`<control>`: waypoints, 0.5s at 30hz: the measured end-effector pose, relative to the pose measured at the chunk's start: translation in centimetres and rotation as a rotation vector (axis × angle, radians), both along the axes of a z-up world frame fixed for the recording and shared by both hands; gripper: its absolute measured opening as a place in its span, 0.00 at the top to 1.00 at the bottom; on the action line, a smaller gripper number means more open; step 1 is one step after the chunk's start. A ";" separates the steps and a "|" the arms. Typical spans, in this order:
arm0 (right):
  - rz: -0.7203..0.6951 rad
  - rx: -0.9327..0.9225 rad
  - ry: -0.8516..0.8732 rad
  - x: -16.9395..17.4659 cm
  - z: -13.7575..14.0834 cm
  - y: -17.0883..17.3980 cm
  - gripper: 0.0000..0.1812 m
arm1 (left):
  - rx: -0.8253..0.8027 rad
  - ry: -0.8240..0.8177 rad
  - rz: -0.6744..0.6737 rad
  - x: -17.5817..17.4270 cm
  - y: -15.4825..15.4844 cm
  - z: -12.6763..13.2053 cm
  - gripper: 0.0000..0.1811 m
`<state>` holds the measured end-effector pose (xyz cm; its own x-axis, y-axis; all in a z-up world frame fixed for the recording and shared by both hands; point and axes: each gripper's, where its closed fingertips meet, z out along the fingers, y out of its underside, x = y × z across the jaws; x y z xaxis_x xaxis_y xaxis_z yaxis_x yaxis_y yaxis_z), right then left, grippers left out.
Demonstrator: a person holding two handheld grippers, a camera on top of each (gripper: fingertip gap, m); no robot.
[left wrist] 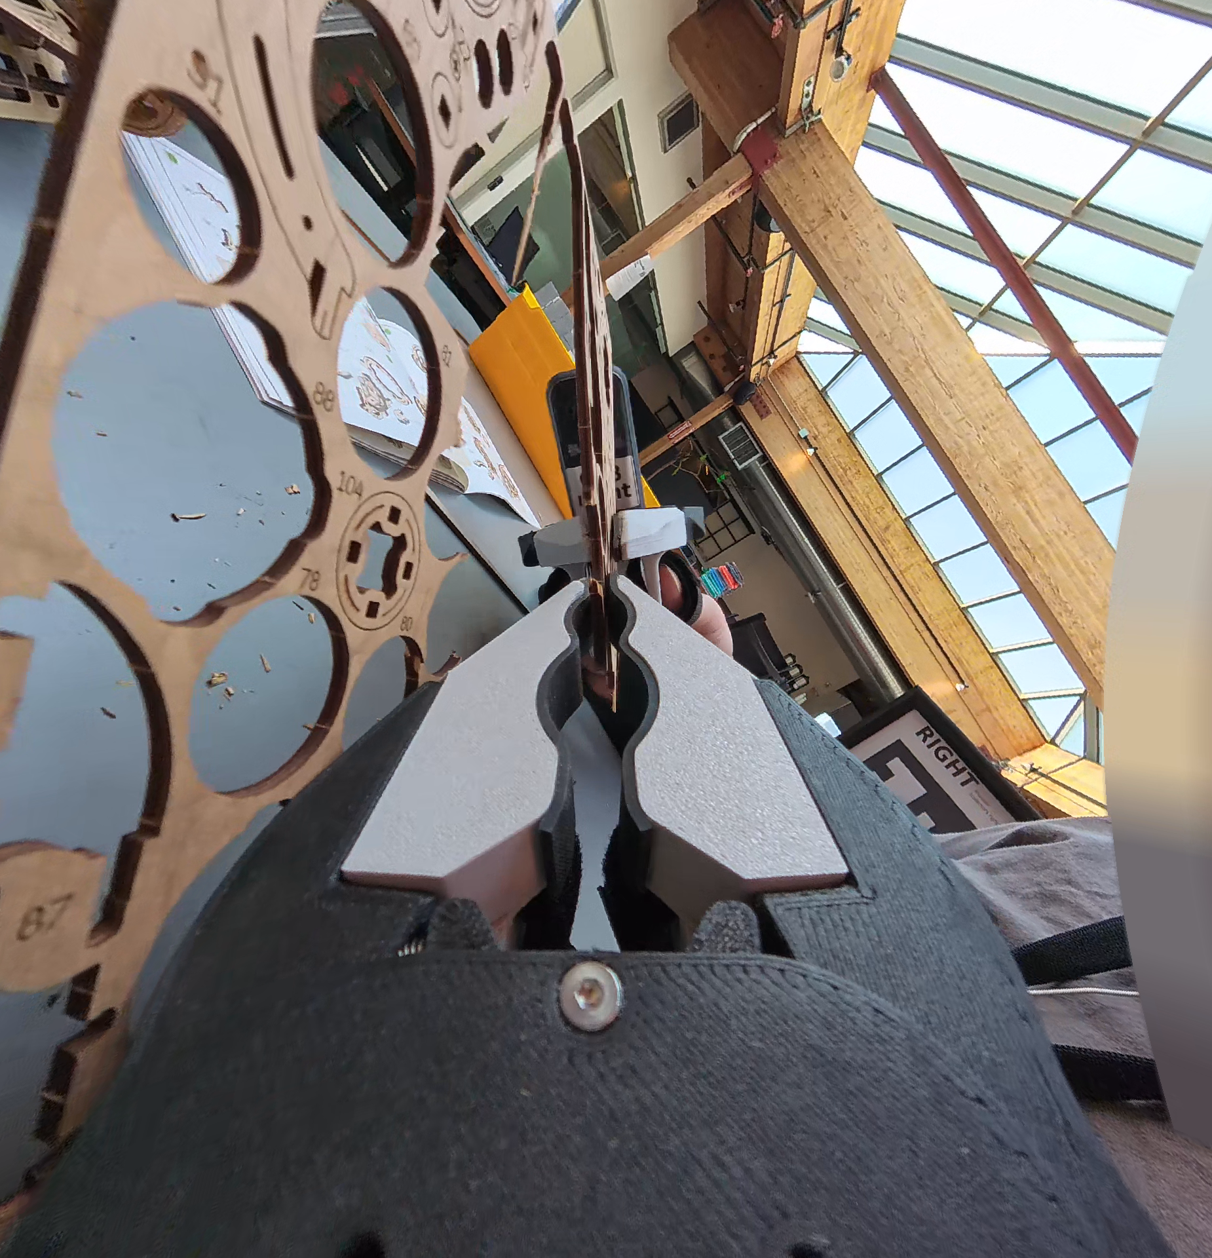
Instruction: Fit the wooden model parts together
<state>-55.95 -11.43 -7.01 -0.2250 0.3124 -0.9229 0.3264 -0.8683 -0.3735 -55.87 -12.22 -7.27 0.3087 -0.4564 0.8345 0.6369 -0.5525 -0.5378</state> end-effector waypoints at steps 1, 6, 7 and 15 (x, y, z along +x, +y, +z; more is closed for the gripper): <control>0.004 0.035 -0.004 0.1 0.0 -0.1 0.96 | -0.002 -0.005 0.012 -0.2 0.1 0.0 1.00; 0.018 0.141 -0.052 0.6 -0.7 -0.4 0.98 | -0.016 -0.026 0.021 -0.6 0.2 -0.1 1.00; 0.023 0.147 -0.063 0.6 -0.9 -0.4 0.98 | -0.014 -0.024 0.023 -0.6 0.2 0.0 1.00; 0.012 0.051 -0.010 0.3 -0.2 -0.3 1.00 | -0.021 -0.107 -0.039 -0.1 -0.4 0.4 0.95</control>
<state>-55.61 -11.69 -7.24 -0.2194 0.3564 -0.9082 0.3406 -0.8444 -0.4136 -55.94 -12.61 -6.84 0.1998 -0.4482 0.8713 0.6679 -0.5883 -0.4558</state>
